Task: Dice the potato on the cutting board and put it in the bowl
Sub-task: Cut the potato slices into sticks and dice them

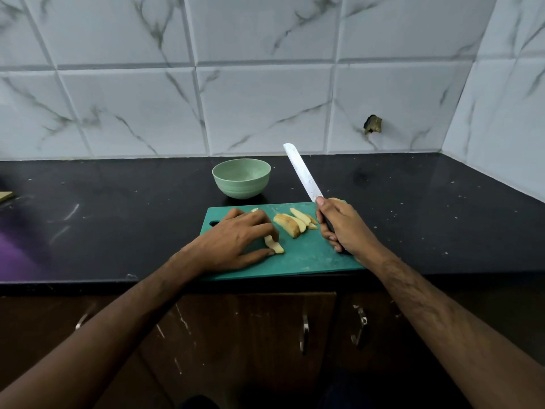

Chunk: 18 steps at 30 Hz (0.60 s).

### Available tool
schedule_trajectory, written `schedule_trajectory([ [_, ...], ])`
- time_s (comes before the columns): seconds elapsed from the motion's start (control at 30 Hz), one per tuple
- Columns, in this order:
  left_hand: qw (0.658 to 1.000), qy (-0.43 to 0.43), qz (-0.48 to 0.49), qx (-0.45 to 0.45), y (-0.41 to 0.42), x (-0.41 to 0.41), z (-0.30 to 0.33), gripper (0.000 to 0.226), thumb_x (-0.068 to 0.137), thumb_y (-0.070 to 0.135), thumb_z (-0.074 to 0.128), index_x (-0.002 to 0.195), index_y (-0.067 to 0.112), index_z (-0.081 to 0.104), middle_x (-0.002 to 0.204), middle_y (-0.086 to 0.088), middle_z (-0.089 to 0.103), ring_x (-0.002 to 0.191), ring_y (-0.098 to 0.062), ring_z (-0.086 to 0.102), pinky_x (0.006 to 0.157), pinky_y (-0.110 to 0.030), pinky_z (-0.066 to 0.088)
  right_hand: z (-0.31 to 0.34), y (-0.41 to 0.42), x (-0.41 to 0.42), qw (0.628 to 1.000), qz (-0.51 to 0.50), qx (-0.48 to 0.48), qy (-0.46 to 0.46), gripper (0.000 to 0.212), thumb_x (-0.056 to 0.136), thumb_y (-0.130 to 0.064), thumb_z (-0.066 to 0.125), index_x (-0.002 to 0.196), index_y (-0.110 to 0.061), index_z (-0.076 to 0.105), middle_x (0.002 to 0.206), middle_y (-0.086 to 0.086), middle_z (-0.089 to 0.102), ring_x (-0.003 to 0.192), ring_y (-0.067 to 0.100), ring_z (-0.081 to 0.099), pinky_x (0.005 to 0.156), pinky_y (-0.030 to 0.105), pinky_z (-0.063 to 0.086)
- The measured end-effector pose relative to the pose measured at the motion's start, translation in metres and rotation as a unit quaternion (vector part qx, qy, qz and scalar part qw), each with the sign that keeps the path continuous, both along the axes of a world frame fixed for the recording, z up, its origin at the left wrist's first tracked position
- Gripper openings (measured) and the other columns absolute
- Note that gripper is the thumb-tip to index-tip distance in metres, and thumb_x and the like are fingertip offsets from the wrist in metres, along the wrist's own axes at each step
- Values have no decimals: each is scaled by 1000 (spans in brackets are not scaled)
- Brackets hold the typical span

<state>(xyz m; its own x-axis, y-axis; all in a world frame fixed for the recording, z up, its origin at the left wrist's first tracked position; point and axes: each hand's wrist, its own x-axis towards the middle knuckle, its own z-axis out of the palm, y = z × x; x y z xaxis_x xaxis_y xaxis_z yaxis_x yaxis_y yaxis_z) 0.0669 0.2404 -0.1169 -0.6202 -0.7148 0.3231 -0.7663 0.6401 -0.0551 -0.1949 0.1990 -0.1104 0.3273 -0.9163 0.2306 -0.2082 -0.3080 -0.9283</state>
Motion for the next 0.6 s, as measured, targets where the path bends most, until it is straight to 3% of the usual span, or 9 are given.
schedule_trajectory([
  [0.17, 998, 51, 47, -10, 5, -1, -7, 44, 96, 68, 38, 119, 37, 58, 121, 13, 53, 112, -7, 52, 94, -35, 35, 6, 4, 6, 996, -12, -7, 86, 44, 108, -43, 41, 82, -10, 51, 51, -1, 40, 37, 9, 35, 38, 25, 36],
  [0.27, 995, 64, 65, -29, 5, -1, -11, 49, 92, 73, 39, 117, 36, 58, 122, 14, 55, 115, -7, 52, 96, -37, 35, 20, 18, 8, 979, -12, -11, 204, 42, 108, -42, 40, 80, -13, 53, 56, 0, 48, 38, 10, 42, 41, 29, 40],
  [0.33, 993, 86, 77, -31, 5, 0, -12, 51, 90, 75, 39, 117, 37, 58, 123, 16, 57, 118, -4, 52, 98, -37, 34, 30, 38, 6, 948, -8, -26, 316, 37, 109, -40, 37, 85, -18, 56, 67, 0, 57, 46, 12, 52, 46, 33, 47],
  [0.43, 985, 138, 95, -41, 4, 1, -12, 40, 97, 64, 36, 113, 34, 58, 115, 17, 57, 114, -3, 52, 96, -35, 30, 36, 69, -1, 892, -11, -61, 448, 38, 107, -46, 34, 91, -21, 57, 75, 0, 67, 48, 15, 65, 57, 34, 53],
  [0.5, 980, 161, 104, -52, 4, 2, -12, 31, 99, 53, 38, 111, 33, 57, 110, 18, 55, 110, -4, 53, 95, -35, 30, 34, 82, -5, 880, -11, -47, 473, 38, 107, -48, 33, 90, -22, 56, 69, 2, 68, 47, 14, 67, 57, 32, 54],
  [0.6, 982, 150, 95, -55, 6, 3, -13, 17, 95, 40, 58, 110, 31, 60, 111, 17, 58, 110, -4, 55, 92, -34, 32, 27, 91, -6, 877, -12, -27, 479, 37, 107, -49, 33, 90, -24, 55, 65, 2, 69, 49, 15, 68, 59, 33, 56],
])
